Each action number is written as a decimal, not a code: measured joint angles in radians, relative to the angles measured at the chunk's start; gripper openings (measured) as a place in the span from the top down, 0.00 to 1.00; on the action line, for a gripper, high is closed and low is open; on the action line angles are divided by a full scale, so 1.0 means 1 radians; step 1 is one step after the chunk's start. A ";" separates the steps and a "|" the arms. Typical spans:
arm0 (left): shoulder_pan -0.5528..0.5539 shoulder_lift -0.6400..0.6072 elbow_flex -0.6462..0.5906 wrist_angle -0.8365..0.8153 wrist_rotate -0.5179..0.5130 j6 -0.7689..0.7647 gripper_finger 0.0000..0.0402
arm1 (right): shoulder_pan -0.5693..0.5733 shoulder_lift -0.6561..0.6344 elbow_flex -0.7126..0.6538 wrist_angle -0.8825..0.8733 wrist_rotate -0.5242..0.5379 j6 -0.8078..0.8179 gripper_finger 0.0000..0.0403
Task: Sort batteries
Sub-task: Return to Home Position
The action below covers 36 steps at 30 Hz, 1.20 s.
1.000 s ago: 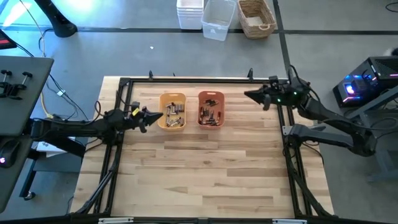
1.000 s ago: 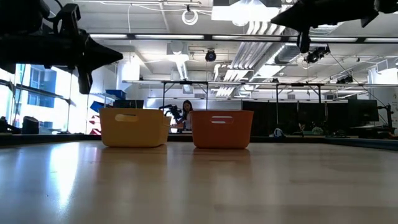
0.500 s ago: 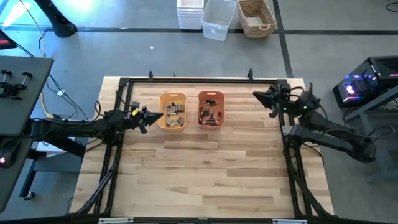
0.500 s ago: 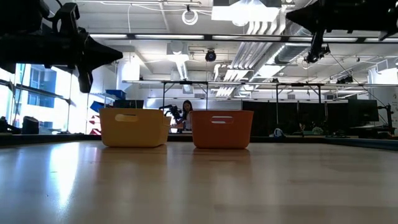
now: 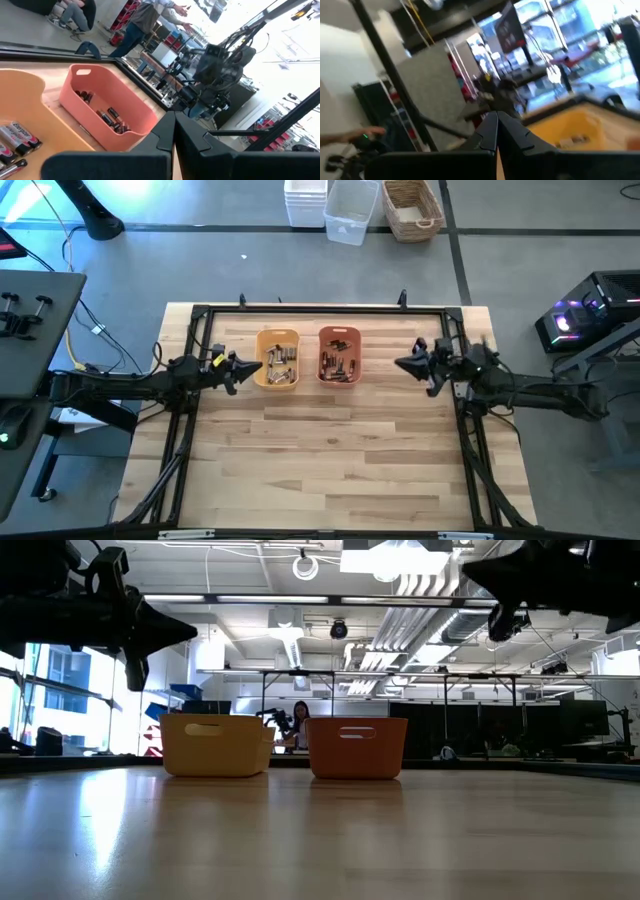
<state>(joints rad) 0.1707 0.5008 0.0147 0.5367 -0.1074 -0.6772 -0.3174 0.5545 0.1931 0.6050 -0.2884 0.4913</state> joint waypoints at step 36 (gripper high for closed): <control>0.000 -0.411 0.001 -0.521 0.006 0.001 1.00 | 0.102 0.001 -0.144 -0.226 0.001 -0.123 1.00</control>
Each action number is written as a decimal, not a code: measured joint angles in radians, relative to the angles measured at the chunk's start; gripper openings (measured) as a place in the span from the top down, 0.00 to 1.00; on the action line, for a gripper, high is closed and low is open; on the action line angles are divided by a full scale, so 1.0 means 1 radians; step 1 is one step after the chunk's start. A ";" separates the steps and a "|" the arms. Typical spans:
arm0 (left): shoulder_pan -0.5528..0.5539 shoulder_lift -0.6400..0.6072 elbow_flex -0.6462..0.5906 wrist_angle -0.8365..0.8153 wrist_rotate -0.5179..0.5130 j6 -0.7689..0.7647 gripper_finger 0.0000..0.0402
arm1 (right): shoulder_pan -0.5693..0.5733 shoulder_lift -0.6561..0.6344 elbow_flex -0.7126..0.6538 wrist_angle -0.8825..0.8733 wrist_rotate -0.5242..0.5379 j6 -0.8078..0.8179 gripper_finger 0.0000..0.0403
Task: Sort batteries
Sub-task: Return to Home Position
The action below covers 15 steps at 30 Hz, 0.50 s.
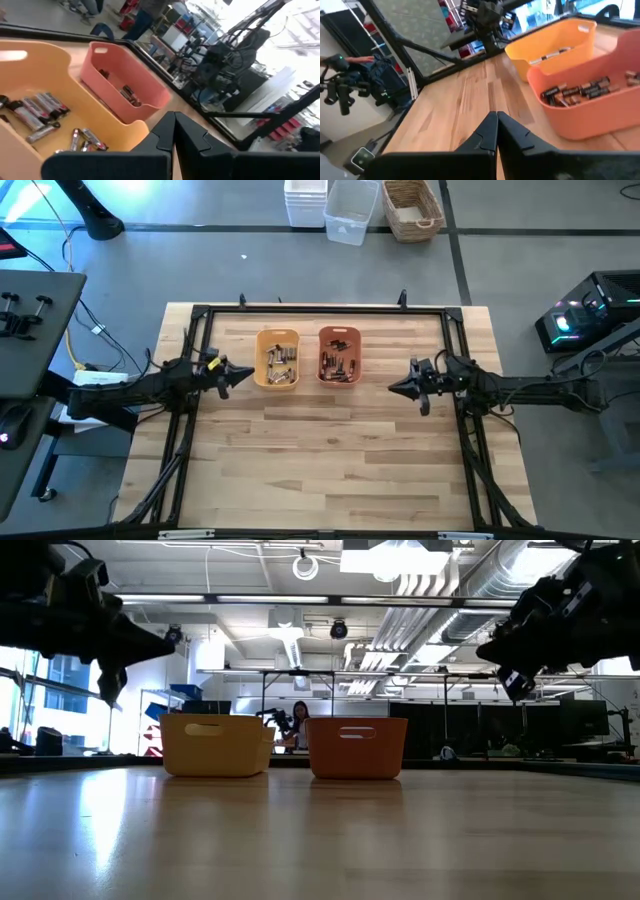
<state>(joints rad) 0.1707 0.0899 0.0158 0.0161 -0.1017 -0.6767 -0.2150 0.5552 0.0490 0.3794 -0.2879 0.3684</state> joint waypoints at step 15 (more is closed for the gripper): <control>-0.002 -0.086 -0.001 -0.004 0.013 -0.001 1.00 | 0.027 -0.198 0.001 -0.320 0.000 0.024 1.00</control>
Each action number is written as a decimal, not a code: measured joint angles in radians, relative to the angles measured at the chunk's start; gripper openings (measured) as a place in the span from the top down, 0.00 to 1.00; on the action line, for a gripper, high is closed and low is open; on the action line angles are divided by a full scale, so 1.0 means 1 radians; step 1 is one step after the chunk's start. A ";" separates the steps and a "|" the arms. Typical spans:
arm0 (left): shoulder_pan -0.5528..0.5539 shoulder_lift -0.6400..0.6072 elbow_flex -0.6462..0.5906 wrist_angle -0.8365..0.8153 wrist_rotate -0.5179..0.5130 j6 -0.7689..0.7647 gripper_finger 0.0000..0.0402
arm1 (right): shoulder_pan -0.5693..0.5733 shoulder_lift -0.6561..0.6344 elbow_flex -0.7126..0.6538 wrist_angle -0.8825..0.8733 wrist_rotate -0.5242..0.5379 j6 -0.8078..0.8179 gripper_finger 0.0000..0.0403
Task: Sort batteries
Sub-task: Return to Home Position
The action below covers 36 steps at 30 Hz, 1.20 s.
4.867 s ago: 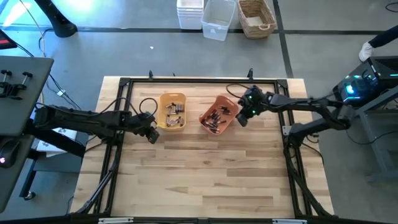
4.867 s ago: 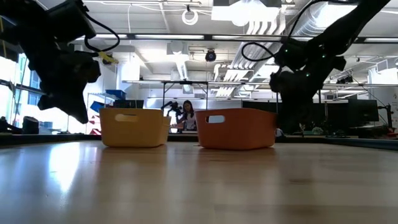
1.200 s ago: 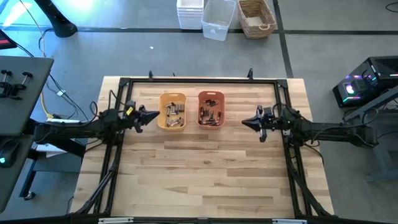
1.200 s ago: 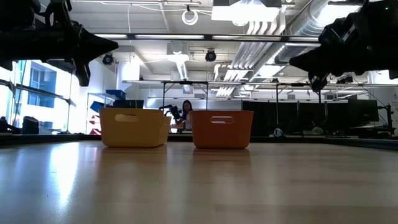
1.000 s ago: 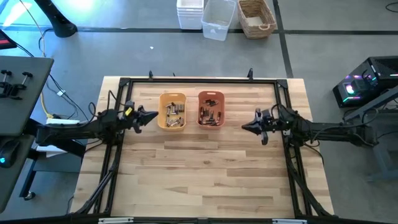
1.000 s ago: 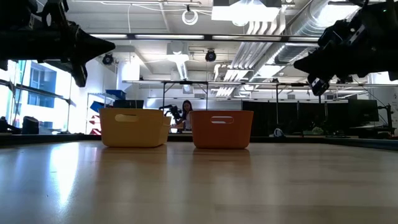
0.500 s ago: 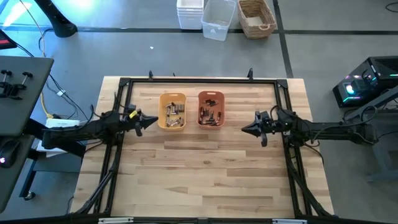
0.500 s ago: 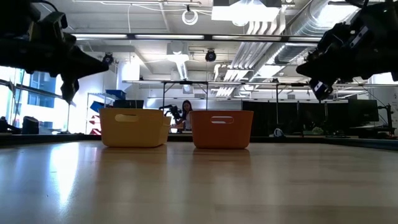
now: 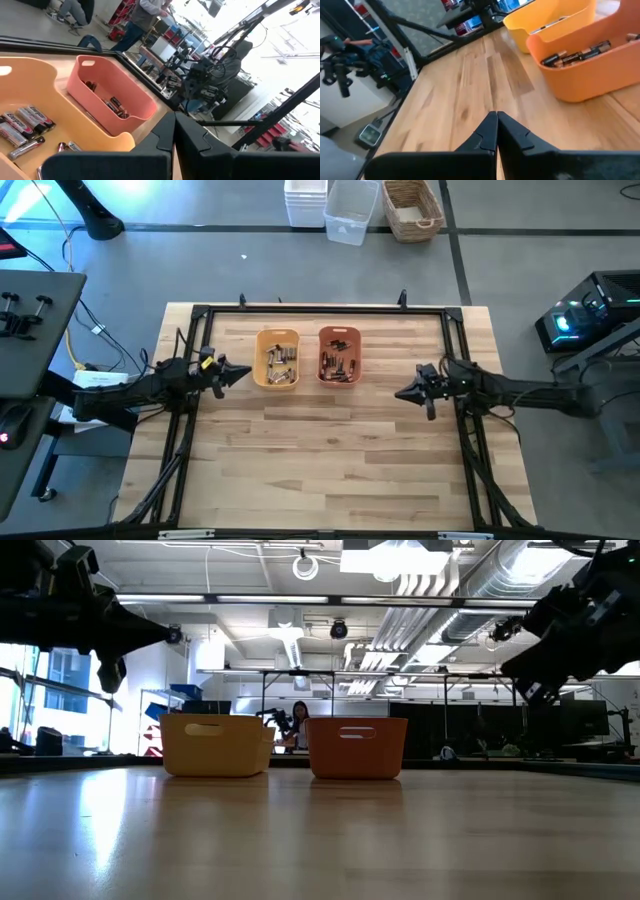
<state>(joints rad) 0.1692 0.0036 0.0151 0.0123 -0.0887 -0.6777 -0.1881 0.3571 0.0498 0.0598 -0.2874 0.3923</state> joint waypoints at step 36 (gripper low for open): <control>0.000 0.032 -0.001 0.001 -0.001 0.001 1.00 | 0.091 -0.357 -0.040 -0.040 0.256 -0.409 1.00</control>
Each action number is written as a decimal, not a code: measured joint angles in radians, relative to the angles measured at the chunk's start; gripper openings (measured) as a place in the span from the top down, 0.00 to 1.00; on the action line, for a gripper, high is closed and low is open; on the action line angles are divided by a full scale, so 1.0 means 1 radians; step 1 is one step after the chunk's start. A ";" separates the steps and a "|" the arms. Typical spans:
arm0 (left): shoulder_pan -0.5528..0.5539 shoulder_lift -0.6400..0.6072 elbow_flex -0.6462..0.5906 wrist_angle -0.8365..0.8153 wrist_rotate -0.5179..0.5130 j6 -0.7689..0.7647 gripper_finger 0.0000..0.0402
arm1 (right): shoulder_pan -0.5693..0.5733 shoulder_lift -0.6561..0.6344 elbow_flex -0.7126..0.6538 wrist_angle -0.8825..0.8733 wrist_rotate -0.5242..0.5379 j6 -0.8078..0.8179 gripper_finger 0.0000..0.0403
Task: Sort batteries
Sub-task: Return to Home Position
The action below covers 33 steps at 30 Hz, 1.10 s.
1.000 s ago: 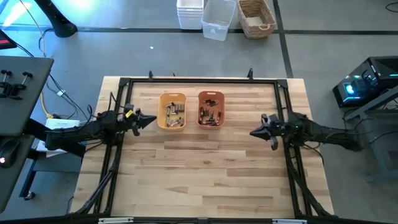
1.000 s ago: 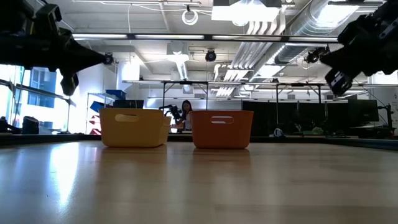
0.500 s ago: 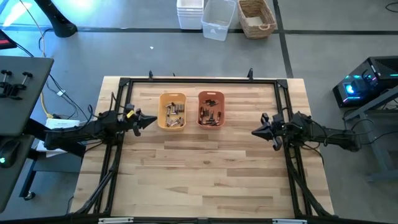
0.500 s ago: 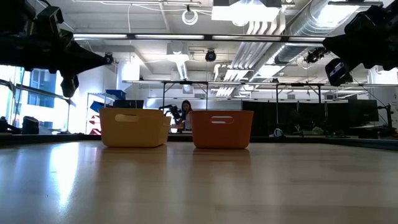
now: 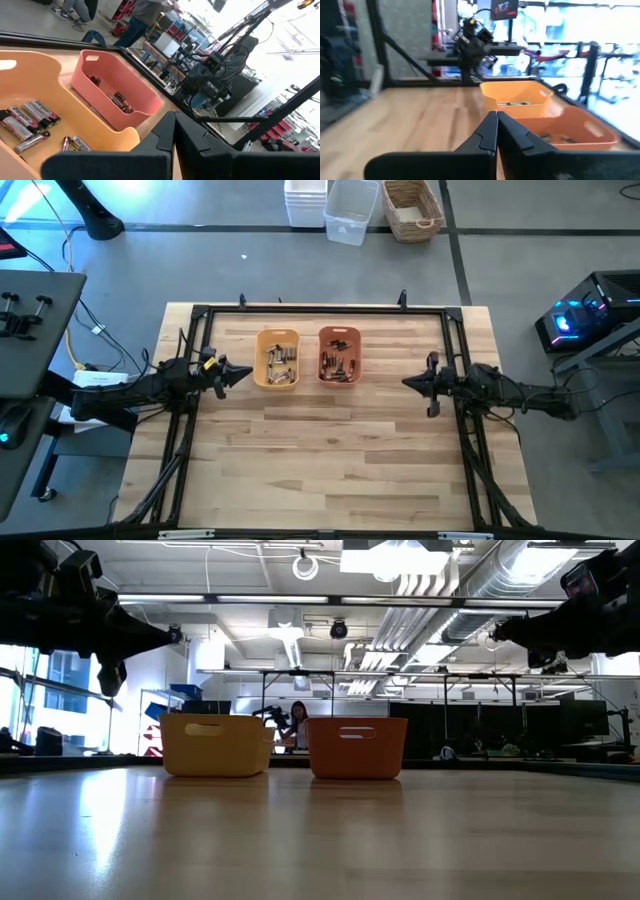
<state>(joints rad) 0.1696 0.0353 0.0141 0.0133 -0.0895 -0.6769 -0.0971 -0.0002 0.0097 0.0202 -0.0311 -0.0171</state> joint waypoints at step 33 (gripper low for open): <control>0.000 0.000 0.000 0.000 0.000 0.000 1.00 | 0.019 0.026 -0.001 0.001 0.050 0.042 1.00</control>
<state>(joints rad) 0.1696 0.0353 0.0143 0.0130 -0.0895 -0.6773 -0.0776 0.0261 0.0086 0.0208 0.0185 0.0254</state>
